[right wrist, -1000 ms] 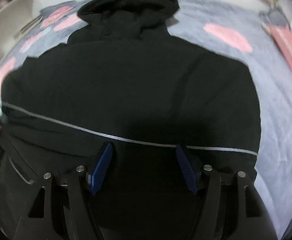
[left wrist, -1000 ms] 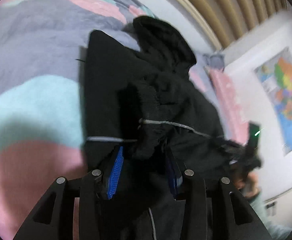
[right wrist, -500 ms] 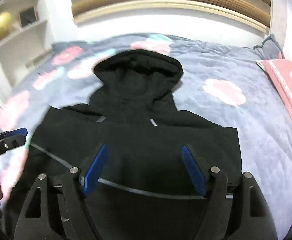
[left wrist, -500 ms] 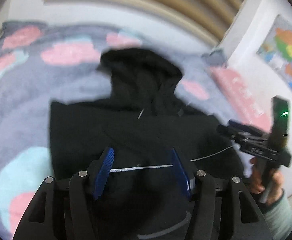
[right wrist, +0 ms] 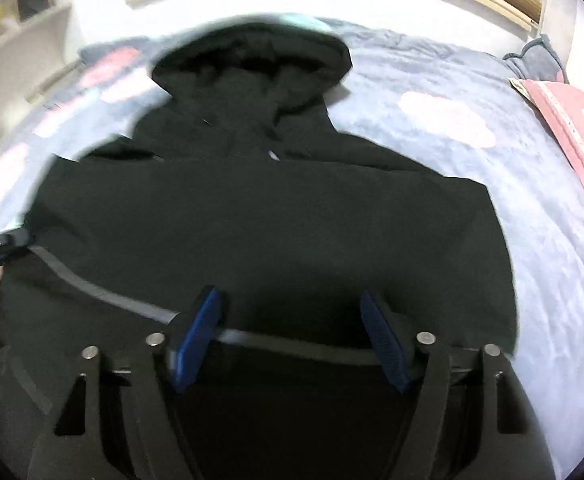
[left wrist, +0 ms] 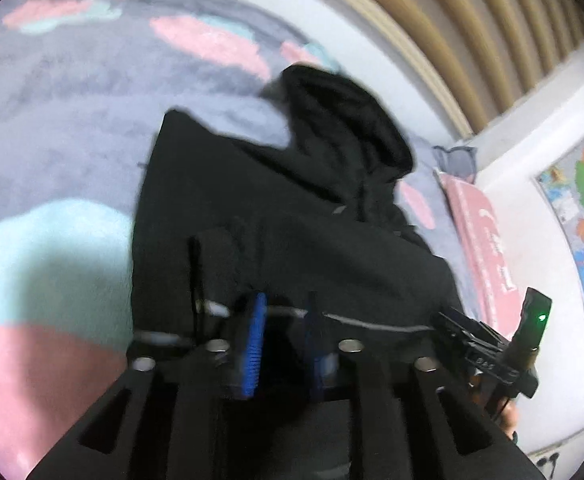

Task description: Fold large clothes

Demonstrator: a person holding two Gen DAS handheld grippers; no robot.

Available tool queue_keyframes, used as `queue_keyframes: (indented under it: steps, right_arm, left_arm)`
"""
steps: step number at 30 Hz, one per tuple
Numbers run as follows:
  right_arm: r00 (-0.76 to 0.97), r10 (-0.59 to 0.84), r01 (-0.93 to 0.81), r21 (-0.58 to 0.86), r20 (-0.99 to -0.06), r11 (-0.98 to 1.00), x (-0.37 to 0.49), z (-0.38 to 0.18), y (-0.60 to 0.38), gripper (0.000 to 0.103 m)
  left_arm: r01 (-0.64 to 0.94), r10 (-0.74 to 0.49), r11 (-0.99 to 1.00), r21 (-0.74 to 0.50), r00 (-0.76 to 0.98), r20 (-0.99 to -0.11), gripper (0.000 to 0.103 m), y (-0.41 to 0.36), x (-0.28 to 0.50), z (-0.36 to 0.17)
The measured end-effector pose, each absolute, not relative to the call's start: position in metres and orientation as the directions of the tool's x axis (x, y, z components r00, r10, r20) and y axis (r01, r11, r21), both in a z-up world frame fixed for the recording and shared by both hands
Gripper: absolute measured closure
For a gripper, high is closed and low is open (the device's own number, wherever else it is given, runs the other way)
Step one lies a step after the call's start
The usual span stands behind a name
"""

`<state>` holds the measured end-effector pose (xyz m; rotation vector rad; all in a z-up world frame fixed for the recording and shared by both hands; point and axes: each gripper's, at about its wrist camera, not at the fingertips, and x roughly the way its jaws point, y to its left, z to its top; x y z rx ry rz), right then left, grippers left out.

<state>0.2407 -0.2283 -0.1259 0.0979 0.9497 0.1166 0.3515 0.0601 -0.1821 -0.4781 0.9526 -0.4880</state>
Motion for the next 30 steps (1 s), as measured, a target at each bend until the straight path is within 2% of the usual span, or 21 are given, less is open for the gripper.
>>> queue_keyframes:
  steps: [1,2,3,4,7,9,11,14,18,25,30]
  right_arm:
    - [0.593,0.16,-0.064,0.151,-0.789,0.986,0.229,-0.115,-0.231,0.028]
    - [0.609,0.171,-0.072,0.161,-0.775,0.984,0.216,-0.103,-0.233,0.028]
    - [0.623,0.178,-0.082,0.163,-0.762,0.983,0.203,-0.092,-0.235,0.028]
    - [0.633,0.18,-0.089,0.159,-0.753,0.983,0.191,-0.081,-0.237,0.028]
    - [0.637,0.158,-0.069,0.149,-0.755,0.986,0.175,-0.071,-0.241,0.028]
    - [0.629,0.134,-0.053,0.13,-0.765,0.99,0.177,-0.077,-0.242,0.028]
    - [0.608,0.089,-0.014,0.102,-0.789,0.995,0.181,-0.092,-0.245,0.028]
    - [0.537,0.074,0.017,0.099,-0.84,0.995,0.191,-0.13,-0.252,0.028]
    - [0.514,0.079,-0.008,0.087,-0.854,0.996,0.199,-0.164,-0.249,0.024]
    - [0.501,0.097,-0.015,0.103,-0.86,0.995,0.199,-0.154,-0.253,0.023]
    - [0.457,0.099,-0.015,0.104,-0.884,0.994,0.204,-0.111,-0.264,0.023]
  left_arm:
    - [0.197,-0.587,0.793,-0.577,0.498,-0.638,0.053,0.06,0.346,-0.176]
    - [0.229,-0.589,0.794,-0.563,0.518,-0.621,0.037,0.059,0.333,-0.162]
    - [0.242,-0.584,0.799,-0.551,0.533,-0.612,0.028,0.057,0.327,-0.154]
    - [0.251,-0.574,0.806,-0.536,0.553,-0.604,0.026,0.057,0.32,-0.146]
    - [0.251,-0.482,0.872,-0.421,0.59,-0.647,0.025,0.043,0.31,-0.133]
    - [0.239,-0.376,0.927,-0.29,0.562,-0.737,0.025,0.022,0.314,-0.145]
    - [0.215,-0.299,0.953,-0.215,0.528,-0.795,0.025,0.012,0.323,-0.166]
    - [0.175,-0.298,0.954,-0.243,0.467,-0.833,0.026,0.015,0.334,-0.207]
    - [0.194,-0.291,0.956,-0.222,0.491,-0.821,0.026,0.013,0.331,-0.21]
    - [0.219,-0.338,0.94,-0.261,0.506,-0.793,0.026,0.026,0.316,-0.19]
    - [0.223,-0.331,0.942,-0.25,0.513,-0.792,0.026,0.032,0.316,-0.132]
